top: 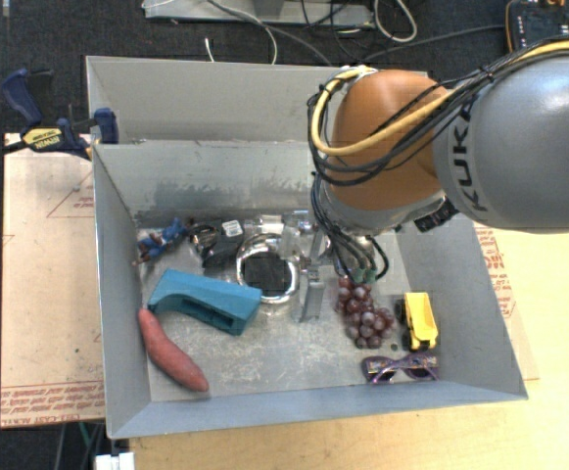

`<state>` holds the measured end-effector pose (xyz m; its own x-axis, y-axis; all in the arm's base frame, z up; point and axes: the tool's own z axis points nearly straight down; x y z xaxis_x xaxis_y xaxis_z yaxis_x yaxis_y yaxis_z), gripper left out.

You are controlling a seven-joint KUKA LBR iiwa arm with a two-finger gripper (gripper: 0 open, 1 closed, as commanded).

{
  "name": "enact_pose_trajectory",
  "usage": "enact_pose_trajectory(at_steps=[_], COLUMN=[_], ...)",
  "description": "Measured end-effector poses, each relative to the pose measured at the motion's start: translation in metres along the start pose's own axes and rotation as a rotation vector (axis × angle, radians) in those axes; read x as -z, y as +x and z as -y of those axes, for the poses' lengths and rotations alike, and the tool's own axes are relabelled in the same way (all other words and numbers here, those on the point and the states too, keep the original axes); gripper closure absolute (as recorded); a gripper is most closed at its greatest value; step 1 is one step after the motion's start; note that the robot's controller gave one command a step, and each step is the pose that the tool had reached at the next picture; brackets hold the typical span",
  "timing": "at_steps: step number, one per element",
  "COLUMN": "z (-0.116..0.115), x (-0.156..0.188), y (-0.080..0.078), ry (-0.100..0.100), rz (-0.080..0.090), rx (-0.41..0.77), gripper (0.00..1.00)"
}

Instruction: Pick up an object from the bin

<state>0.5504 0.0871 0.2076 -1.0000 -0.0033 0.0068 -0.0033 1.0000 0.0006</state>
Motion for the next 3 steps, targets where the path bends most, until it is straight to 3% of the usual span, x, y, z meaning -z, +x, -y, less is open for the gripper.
enact_pose_trajectory(at_steps=[1,2,3], z=[0.001,0.004,-0.002], x=[0.005,-0.104,-0.045], y=[-0.002,-0.056,-0.062], ry=[-0.001,-0.001,-0.001], rz=[0.008,0.013,0.022], rx=[-0.003,0.180,0.233], gripper=[0.00,0.00,0.00])
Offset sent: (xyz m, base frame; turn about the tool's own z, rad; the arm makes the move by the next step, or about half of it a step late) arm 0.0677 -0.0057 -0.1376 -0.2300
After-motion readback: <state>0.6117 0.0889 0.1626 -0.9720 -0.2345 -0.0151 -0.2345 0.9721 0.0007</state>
